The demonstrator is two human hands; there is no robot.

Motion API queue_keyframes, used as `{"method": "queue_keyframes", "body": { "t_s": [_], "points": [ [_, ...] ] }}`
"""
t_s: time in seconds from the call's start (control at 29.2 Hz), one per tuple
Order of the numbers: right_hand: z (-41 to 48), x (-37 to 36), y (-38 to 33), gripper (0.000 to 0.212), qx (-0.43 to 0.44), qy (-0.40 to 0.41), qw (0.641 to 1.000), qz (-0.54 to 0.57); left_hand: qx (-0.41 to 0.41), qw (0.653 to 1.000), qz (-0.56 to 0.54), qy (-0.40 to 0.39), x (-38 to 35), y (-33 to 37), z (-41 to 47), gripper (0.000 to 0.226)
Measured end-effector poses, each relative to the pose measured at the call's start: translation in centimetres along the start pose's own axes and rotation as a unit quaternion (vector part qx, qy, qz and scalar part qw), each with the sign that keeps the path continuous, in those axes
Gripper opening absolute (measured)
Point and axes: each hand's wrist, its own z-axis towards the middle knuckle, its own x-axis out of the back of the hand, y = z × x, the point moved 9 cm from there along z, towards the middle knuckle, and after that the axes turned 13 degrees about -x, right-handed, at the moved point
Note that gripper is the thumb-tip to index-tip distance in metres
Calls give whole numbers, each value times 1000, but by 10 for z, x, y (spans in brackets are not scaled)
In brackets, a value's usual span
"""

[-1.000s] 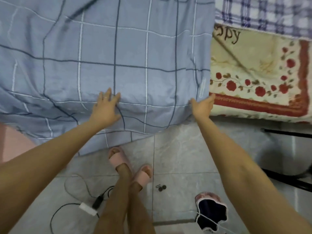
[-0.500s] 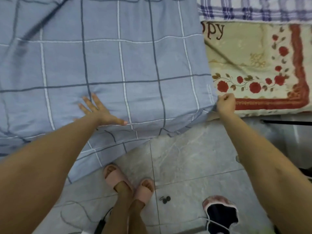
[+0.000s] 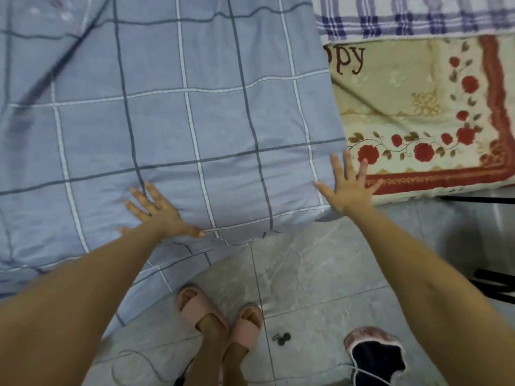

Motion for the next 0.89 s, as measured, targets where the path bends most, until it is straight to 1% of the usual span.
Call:
{"method": "queue_keyframes", "body": {
  "t_s": [0.03, 0.07, 0.1, 0.14, 0.17, 0.21, 0.24, 0.27, 0.31, 0.34, 0.38, 0.41, 0.45, 0.48, 0.51, 0.55, 0.58, 0.62, 0.65, 0.69, 0.72, 0.75, 0.82, 0.86, 0.89],
  "points": [
    [7, 4, 20, 82, -71, -23, 997, 28, 1, 1000, 1, 1, 1, 1, 0, 178],
    [5, 13, 27, 82, -112, -31, 992, 39, 3, 1000, -5, 4, 2, 4, -2, 177],
    [2, 22, 21, 83, -131, -6, 991, 37, 6, 1000, -14, 15, 3, 5, -6, 176],
    [-3, 38, 4, 81, -122, 47, 991, 35, 11, 999, -23, 27, 3, 6, -10, 176],
    [-10, 49, -25, 77, -67, 105, 991, 40, 16, 999, -27, 40, 3, 7, -13, 175],
    [-22, 55, -67, 72, 35, 141, 989, 36, 20, 998, -32, 49, 3, 7, -14, 175],
    [-38, 53, -116, 68, 172, 149, 974, 13, 21, 998, -38, 54, 3, 8, -14, 175],
    [-63, 43, -166, 63, 316, 140, 938, -44, 19, 997, -44, 55, 4, 8, -14, 174],
    [-82, 34, -196, 60, 417, 141, 891, -109, 11, 997, -49, 53, 1, 12, -15, 174],
    [-86, 33, -220, 58, 463, 145, 863, -144, 0, 997, -53, 52, 0, 15, -15, 173],
    [-74, 41, -235, 56, 449, 135, 874, -132, -13, 997, -52, 50, 0, 17, -15, 172],
    [-51, 49, -242, 56, 378, 96, 914, -113, -22, 997, -52, 47, 2, 19, -15, 171],
    [-28, 54, -240, 58, 276, 45, 957, -75, -30, 997, -54, 43, 5, 19, -14, 169],
    [-13, 57, -236, 60, 171, 10, 985, -27, -32, 997, -61, 37, 5, 13, -13, 168],
    [-8, 61, -237, 61, 83, 2, 997, 7, -32, 997, -65, 34, 6, 4, -12, 167],
    [-10, 63, -229, 61, 11, -1, 999, 30, -38, 997, -61, 26, 3, 5, -12, 167],
    [-21, 63, -238, 62, -13, 6, 1000, 23, -42, 997, -59, 24, 1, 1, -11, 166],
    [-35, 62, -254, 62, 5, 12, 1000, -2, -55, 997, -58, 26, -1, 2, -11, 165],
    [-51, 56, -266, 63, 48, 14, 999, -15, -78, 995, -51, 25, -5, 11, -12, 161],
    [-69, 53, -292, 63, 119, 34, 992, -15, -103, 992, -63, 44, -7, 9, -12, 153],
    [-87, 49, -323, 63, 188, 50, 980, -27, -132, 986, -66, 82, -6, -2, -10, 140],
    [-100, 46, -346, 64, 235, 51, 970, -40, -165, 977, -62, 123, 2, -11, -12, 124],
    [-110, 39, -375, 66, 271, 38, 960, -61, -218, 947, -24, 233, 27, -42, -16, 96],
    [-119, 33, -398, 68, 290, 33, 953, -78, -202, 944, -23, 259, 39, -81, -17, 86],
    [-127, 28, -412, 70, 303, 30, 948, -96, -175, 948, -25, 266, 49, -118, -15, 80]
  ]
}}
